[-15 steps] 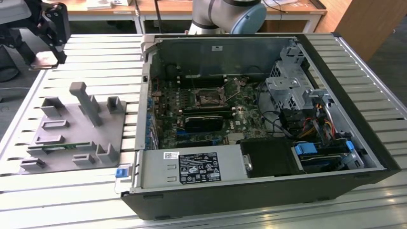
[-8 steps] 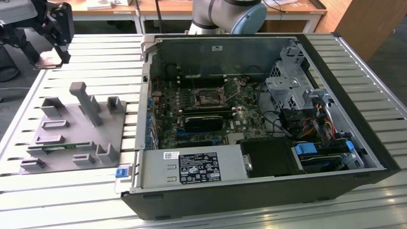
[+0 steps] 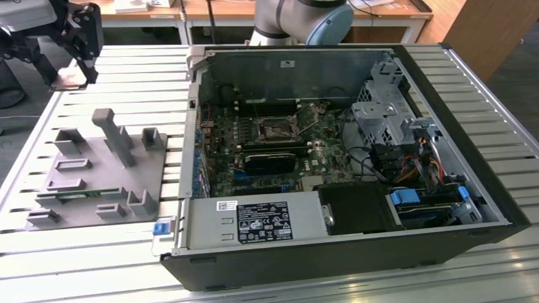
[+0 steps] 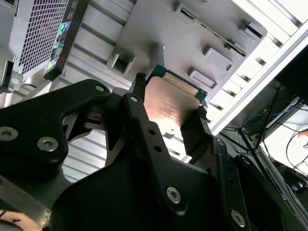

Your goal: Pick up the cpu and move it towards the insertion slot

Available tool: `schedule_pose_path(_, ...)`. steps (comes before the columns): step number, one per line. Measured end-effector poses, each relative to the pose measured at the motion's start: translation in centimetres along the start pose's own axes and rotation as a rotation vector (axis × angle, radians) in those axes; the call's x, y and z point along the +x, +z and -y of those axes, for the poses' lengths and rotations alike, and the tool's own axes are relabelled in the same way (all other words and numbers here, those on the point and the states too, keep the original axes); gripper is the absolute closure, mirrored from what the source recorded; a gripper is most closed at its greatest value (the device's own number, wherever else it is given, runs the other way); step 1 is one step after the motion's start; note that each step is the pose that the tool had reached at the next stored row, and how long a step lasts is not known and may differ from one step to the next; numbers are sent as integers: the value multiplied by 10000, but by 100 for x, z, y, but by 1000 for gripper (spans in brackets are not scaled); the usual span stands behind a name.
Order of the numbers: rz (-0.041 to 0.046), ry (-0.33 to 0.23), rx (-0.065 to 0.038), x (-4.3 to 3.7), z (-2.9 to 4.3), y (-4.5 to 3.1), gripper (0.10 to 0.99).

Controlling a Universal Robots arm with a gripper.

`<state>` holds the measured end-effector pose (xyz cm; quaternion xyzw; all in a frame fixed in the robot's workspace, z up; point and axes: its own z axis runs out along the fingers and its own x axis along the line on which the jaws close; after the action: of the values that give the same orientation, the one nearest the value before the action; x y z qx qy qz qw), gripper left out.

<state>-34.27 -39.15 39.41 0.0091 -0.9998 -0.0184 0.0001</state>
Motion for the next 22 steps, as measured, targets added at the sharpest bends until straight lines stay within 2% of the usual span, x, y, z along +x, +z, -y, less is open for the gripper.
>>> schedule_pose_path(22, 0, 0, 0, -157, -46, 2, 541)
